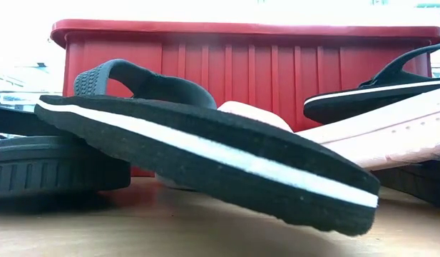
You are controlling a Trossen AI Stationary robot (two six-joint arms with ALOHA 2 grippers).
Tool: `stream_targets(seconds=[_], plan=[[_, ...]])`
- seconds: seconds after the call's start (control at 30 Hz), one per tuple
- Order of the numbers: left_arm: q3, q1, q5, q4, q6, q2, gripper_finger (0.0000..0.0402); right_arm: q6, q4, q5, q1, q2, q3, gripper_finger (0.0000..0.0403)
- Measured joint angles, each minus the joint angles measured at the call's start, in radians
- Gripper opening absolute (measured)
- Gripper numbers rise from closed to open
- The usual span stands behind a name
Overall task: Pick and place slides into bin
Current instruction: Put the black slipper into the red bin
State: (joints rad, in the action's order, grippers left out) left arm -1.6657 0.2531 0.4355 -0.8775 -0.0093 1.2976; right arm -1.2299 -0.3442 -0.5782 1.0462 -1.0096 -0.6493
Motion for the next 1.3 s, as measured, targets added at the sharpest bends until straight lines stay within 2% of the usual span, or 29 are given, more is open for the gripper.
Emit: stream_targets(seconds=[0.17,0.5,0.8,0.97,1.07,1.2,1.3], plan=[[0.0,0.0,0.0,0.0,0.0,0.0,0.0026,-0.066,0.073,0.002,0.0,0.0,0.073,0.0094],[0.0,0.0,0.0,0.0,0.0,0.0,0.0026,-0.053,0.316,-0.002,-0.006,0.0,0.191,0.0092],[0.0,0.0,0.0,0.0,0.0,0.0,0.0026,0.065,0.684,0.003,-0.064,0.0,0.331,0.009],[0.0,0.0,0.0,0.008,-0.01,0.0,0.0026,0.039,0.7,0.003,-0.079,0.0,0.366,0.0089],[0.0,0.0,0.0,0.008,-0.014,0.0,0.0026,0.057,0.7,0.003,-0.088,0.0,0.368,0.0073],[0.0,0.0,0.0,0.008,-0.017,0.0,0.0026,0.095,0.7,0.007,-0.091,0.0,0.368,0.0016],[0.0,0.0,0.0,0.008,-0.018,0.0,0.0026,0.105,0.7,0.006,-0.091,0.0,0.368,0.0008]])
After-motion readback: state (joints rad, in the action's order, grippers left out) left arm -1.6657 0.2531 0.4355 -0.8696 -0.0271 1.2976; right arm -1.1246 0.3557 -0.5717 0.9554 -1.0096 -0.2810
